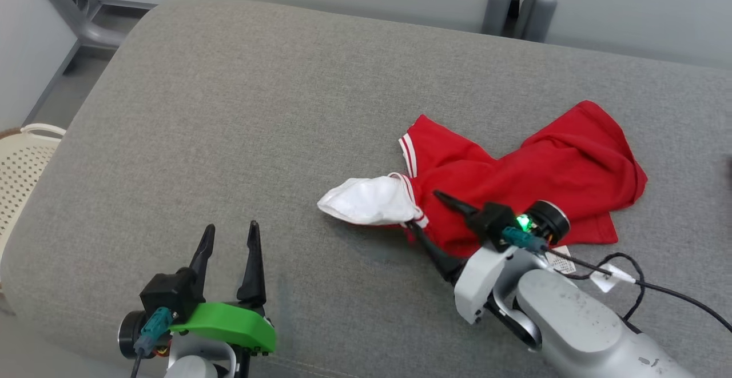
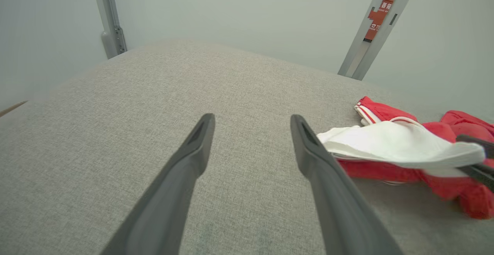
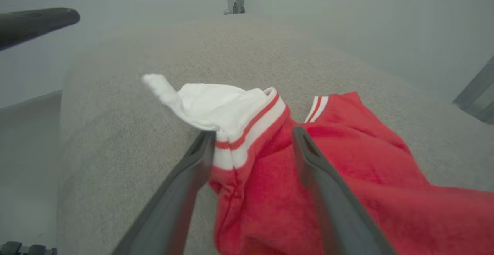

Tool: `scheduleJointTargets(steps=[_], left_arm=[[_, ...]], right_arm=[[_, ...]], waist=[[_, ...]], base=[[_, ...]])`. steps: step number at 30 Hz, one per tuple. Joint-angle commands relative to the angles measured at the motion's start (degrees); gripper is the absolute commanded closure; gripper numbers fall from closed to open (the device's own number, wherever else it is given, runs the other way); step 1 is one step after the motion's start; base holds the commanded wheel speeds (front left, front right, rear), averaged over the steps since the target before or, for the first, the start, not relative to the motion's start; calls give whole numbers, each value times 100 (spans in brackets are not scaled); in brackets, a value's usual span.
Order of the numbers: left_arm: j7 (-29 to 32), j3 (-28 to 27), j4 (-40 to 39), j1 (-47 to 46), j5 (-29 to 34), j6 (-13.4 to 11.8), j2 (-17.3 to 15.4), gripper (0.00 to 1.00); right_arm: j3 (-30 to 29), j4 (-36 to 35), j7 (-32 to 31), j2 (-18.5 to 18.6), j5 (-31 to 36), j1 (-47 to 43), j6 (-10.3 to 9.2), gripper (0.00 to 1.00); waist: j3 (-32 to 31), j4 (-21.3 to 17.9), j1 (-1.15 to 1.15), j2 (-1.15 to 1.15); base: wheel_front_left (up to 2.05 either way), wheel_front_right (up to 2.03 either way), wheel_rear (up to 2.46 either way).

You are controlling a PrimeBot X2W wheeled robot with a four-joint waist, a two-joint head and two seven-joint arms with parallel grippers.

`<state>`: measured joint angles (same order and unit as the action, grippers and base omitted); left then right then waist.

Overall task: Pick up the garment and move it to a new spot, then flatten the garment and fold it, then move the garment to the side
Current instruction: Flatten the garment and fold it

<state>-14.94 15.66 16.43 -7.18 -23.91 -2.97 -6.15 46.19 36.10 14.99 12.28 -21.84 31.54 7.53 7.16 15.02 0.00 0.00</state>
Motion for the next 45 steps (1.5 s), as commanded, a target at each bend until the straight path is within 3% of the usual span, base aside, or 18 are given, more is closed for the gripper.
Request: scheduleJointTargets(steps=[1,9,25,33,45], left_arm=[[3,7,1,33,24,3,-41,0],[58,101,83,-111,61,36,-80,0],[53,218,372,163,-152,137,-3,0],[2,260,480,376,-198,232,62,0],[-26,145,395,399,-110,186,88,0]], right_arm=[[-287,-152,21,34,-13,-175,-9,0],[-2001,-1073,23,-76,492,-1159,-9,0],[-3920,-2054,15,-751,1188,-2676,-9,0],[-4526,-2211,19,-927,1369,-3049,-8,0],[-4548,-2300,21,-934,1296,-3099,-8,0]], waist=[[-148,-166,0,0],[-453,-520,0,0],[-808,-816,0,0],[-886,-902,0,0],[-935,-1047,0,0]], base=[[0,0,0],[0,0,0],[0,0,0],[0,0,0],[0,0,0]])
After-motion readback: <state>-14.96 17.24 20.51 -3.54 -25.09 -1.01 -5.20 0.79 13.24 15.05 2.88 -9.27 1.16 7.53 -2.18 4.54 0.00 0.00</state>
